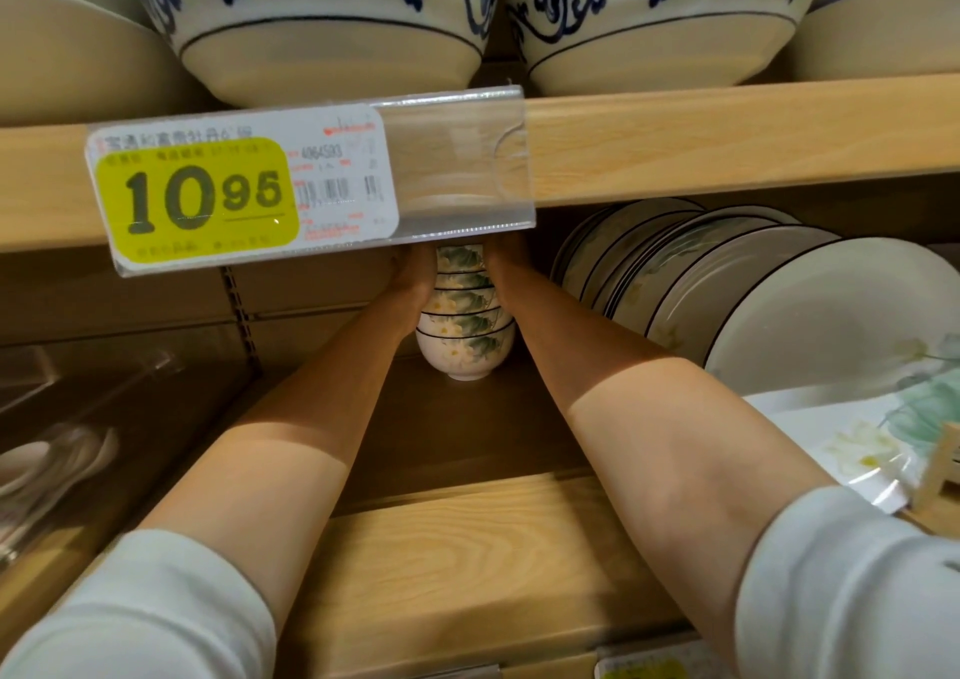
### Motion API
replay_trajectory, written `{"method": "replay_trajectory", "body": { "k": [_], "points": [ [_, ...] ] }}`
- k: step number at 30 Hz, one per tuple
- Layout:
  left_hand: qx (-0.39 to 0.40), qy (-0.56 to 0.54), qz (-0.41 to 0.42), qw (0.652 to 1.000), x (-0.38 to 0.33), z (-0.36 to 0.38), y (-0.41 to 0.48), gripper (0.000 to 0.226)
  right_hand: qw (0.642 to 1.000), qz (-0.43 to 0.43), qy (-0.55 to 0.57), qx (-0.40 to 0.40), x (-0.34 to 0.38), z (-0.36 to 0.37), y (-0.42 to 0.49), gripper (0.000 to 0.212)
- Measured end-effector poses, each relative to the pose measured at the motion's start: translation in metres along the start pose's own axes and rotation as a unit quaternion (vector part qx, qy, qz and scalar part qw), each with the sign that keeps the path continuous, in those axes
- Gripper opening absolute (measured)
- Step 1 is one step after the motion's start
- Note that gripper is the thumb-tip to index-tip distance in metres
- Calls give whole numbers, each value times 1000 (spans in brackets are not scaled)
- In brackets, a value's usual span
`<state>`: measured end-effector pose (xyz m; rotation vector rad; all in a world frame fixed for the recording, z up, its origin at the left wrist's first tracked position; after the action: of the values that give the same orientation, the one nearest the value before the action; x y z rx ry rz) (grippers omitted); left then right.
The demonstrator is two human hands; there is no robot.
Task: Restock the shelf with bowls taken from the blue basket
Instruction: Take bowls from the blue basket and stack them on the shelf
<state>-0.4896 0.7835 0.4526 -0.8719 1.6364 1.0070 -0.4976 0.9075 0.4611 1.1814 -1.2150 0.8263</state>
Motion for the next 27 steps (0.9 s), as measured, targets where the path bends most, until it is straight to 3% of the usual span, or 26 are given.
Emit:
{"method": "replay_trajectory", "body": {
  "k": [8, 16, 22, 25, 27],
  "points": [
    [-5, 14, 1, 1000, 5, -1, 0, 60, 1000, 13, -3, 1, 0, 3, 2, 50],
    [12, 13, 3, 1000, -3, -5, -17, 48, 999, -6, 32, -11, 8, 2, -17, 50],
    [-29, -33, -5, 999, -4, -11, -69, 37, 992, -37, 60, -108, 15, -5, -73, 49],
    [-31, -50, -30, 998, -4, -17, -102, 25, 982, -71, 127, -117, 22, -3, -117, 45],
    [-47, -48, -58, 996, -5, -26, -122, 30, 981, -61, 155, -96, 20, -1, -142, 40]
  ]
}}
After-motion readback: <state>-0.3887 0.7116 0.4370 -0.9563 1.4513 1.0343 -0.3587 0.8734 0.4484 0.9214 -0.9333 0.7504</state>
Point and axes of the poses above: each hand's wrist, its own y-axis towards the middle knuckle, its own z-axis out of the palm, x = y × z, the point moved 5 cm from there along y, towards the middle knuckle, and after that the axes turned 14 degrees about x, right-handed, at the moved point
